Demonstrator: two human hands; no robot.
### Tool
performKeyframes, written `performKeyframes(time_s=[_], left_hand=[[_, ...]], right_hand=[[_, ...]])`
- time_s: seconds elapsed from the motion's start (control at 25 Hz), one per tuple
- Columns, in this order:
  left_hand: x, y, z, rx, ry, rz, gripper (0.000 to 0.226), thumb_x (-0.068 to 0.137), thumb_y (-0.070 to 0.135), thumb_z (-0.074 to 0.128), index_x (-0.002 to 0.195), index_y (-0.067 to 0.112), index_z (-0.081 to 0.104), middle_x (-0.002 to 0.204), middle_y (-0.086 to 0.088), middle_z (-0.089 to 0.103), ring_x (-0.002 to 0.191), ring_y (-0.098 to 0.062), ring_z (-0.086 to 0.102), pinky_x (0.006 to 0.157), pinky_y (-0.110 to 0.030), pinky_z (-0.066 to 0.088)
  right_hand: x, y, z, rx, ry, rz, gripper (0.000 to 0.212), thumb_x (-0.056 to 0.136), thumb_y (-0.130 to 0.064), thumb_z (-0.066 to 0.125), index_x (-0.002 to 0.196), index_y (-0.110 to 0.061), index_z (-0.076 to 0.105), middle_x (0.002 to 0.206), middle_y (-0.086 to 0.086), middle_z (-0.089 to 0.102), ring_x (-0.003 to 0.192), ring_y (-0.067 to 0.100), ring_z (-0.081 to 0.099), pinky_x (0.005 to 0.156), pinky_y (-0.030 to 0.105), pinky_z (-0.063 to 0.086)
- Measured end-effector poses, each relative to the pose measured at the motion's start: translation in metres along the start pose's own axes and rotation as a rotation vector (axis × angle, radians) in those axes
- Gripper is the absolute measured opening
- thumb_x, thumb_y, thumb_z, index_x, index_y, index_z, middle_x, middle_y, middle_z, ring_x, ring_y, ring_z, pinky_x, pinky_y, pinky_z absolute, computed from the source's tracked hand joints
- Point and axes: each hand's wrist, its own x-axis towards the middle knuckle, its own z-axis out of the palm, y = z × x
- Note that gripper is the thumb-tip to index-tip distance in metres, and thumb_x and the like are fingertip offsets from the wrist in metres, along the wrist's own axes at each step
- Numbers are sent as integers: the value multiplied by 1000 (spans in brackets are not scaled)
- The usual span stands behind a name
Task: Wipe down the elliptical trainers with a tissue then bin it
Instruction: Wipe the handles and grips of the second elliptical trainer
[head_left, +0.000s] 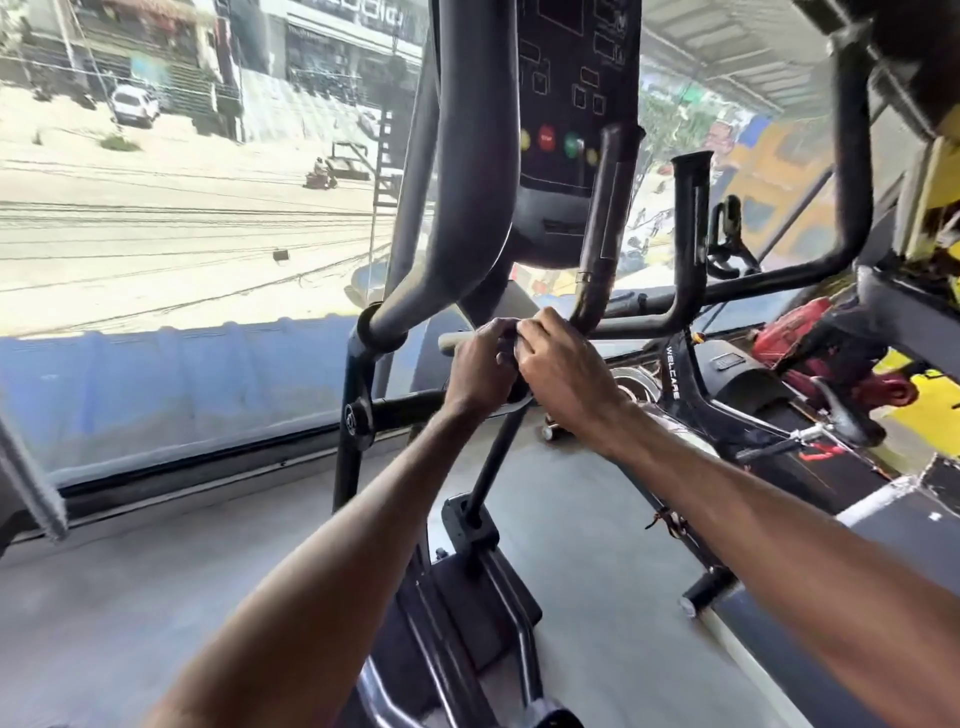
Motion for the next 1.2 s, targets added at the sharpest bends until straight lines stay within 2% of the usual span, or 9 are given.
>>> performKeyframes(time_s=[0.12, 0.24, 0.36, 0.48, 0.6, 0.72, 0.84, 1.08, 1.2], left_hand=[[1, -2, 2, 2, -6, 9, 48, 78, -6, 53, 119, 10, 73, 104, -11, 78, 98, -26, 74, 90, -34, 57], [2, -3, 1, 12, 1, 1, 49, 79, 2, 54, 123, 11, 72, 112, -9, 78, 107, -26, 74, 99, -41, 55], [-1, 3, 0, -4, -10, -11, 43, 85, 7, 55, 125, 8, 71, 112, -11, 78, 107, -25, 73, 99, -35, 54], [-2, 7, 1, -13, -36, -58, 39, 91, 0, 57, 126, 8, 71, 109, -12, 78, 103, -29, 72, 93, -33, 54], [1, 7, 0, -13, -60, -75, 40, 93, -1, 55, 129, 9, 70, 108, -13, 77, 103, -30, 72, 93, -36, 54], [0, 12, -3, 20, -78, -88, 38, 96, 3, 57, 131, 11, 69, 112, -8, 75, 105, -19, 68, 93, -26, 49], [3, 18, -6, -24, -118, -126, 34, 98, 8, 60, 130, 13, 70, 111, 2, 72, 106, -10, 66, 87, -9, 43], [13, 17, -9, -64, -149, -107, 44, 80, 40, 55, 117, 26, 75, 115, -2, 77, 110, -23, 71, 102, -48, 55], [19, 38, -4, -143, -100, -133, 35, 78, 35, 59, 105, 22, 77, 100, 3, 76, 102, -25, 73, 94, -54, 59]], right_hand=[[-9, 14, -7, 52, 91, 41, 29, 96, -1, 44, 100, -4, 73, 95, 7, 67, 93, 27, 57, 87, 36, 48], [-39, 28, -12, 248, 327, 271, 30, 102, 2, 46, 115, -3, 72, 115, 7, 68, 100, 26, 60, 93, 35, 51], [-44, 8, -7, 514, 599, 672, 21, 96, 1, 63, 114, -3, 75, 112, 10, 71, 102, 21, 65, 96, 23, 51], [-23, -22, 10, 817, 802, 1165, 20, 90, 0, 69, 108, -5, 76, 102, 8, 75, 93, 18, 70, 82, 24, 57], [-9, -42, 23, 1005, 800, 1502, 19, 90, -4, 68, 106, 1, 76, 94, 14, 77, 83, 23, 72, 76, 30, 59], [-6, -47, 26, 1091, 590, 1491, 17, 89, -7, 67, 98, 0, 78, 89, 15, 77, 81, 27, 71, 78, 33, 57], [-3, -51, 24, 1159, 675, 1585, 24, 90, -11, 63, 105, 0, 77, 97, 13, 78, 89, 20, 72, 85, 37, 58], [-3, -49, 27, 1268, 669, 1560, 21, 92, -6, 67, 110, -5, 77, 100, 6, 78, 88, 2, 67, 76, 6, 47], [-4, -50, 36, 1456, 555, 1473, 24, 87, -18, 64, 102, -6, 79, 92, 4, 79, 86, 14, 73, 81, 27, 59]])
